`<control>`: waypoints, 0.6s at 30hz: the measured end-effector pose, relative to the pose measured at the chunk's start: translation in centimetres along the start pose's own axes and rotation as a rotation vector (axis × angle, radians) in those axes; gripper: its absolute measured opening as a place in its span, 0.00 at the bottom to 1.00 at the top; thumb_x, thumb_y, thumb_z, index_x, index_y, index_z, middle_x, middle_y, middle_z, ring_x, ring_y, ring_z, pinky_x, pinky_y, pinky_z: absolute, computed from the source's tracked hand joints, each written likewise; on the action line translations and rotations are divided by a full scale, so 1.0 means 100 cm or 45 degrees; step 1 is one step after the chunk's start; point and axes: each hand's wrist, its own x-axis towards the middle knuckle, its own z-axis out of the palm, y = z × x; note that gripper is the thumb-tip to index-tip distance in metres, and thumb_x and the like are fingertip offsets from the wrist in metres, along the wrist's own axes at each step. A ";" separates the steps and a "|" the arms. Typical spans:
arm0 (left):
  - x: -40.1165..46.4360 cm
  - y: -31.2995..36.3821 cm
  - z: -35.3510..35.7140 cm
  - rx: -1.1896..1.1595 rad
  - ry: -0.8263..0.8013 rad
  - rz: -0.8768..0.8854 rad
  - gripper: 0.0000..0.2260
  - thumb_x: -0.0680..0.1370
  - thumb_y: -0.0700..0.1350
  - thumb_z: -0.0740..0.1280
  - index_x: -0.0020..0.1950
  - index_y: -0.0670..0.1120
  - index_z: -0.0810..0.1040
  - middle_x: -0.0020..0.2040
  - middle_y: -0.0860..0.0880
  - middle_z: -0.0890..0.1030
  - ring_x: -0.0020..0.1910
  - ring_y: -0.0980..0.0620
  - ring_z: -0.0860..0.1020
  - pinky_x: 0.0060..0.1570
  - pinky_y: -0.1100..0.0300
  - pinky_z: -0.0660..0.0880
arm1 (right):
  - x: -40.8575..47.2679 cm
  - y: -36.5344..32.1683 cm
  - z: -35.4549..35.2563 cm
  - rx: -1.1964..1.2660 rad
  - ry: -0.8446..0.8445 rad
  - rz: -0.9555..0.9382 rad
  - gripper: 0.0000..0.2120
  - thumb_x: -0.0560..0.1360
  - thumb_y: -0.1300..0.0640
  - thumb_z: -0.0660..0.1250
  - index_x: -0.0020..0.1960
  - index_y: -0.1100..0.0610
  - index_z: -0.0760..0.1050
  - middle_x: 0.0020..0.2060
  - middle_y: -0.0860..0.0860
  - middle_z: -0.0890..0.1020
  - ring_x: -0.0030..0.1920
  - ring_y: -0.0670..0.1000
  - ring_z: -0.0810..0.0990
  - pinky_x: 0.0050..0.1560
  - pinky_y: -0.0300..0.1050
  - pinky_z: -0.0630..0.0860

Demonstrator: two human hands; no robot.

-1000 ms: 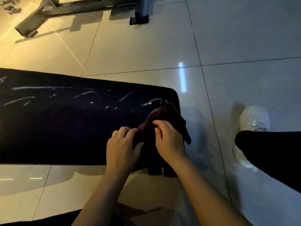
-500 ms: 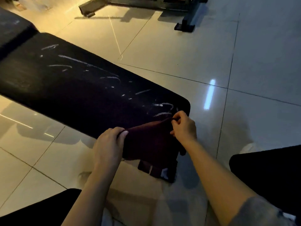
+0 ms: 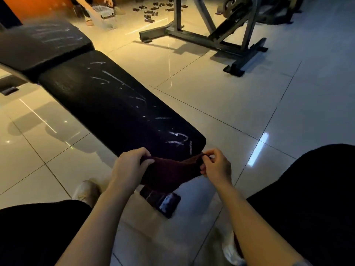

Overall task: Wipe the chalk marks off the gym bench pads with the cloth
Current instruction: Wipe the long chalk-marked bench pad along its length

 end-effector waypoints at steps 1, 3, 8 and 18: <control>-0.004 0.007 -0.001 0.026 0.038 -0.010 0.03 0.77 0.47 0.68 0.44 0.52 0.76 0.38 0.56 0.76 0.43 0.52 0.77 0.41 0.58 0.67 | -0.001 0.000 -0.009 -0.027 -0.005 -0.038 0.02 0.80 0.58 0.64 0.49 0.55 0.74 0.36 0.50 0.81 0.37 0.50 0.82 0.42 0.48 0.81; -0.014 0.022 -0.003 0.066 0.125 -0.075 0.04 0.77 0.49 0.68 0.46 0.49 0.78 0.41 0.54 0.77 0.45 0.51 0.77 0.41 0.58 0.67 | 0.001 -0.002 -0.027 -0.076 -0.007 -0.108 0.02 0.79 0.58 0.64 0.51 0.56 0.75 0.40 0.50 0.80 0.42 0.52 0.80 0.44 0.46 0.78; -0.026 0.060 0.009 0.193 -0.011 -0.188 0.10 0.78 0.55 0.66 0.46 0.49 0.77 0.42 0.53 0.73 0.46 0.51 0.75 0.46 0.54 0.74 | 0.015 -0.015 -0.061 -0.143 -0.091 -0.189 0.01 0.79 0.61 0.64 0.50 0.55 0.73 0.43 0.50 0.76 0.45 0.51 0.74 0.44 0.44 0.72; -0.060 0.049 0.049 0.079 -0.132 -0.409 0.04 0.78 0.50 0.66 0.51 0.53 0.76 0.50 0.50 0.80 0.51 0.48 0.78 0.47 0.53 0.75 | 0.008 0.001 -0.051 -0.137 -0.081 -0.173 0.04 0.80 0.62 0.63 0.50 0.54 0.73 0.46 0.50 0.77 0.46 0.49 0.74 0.35 0.34 0.66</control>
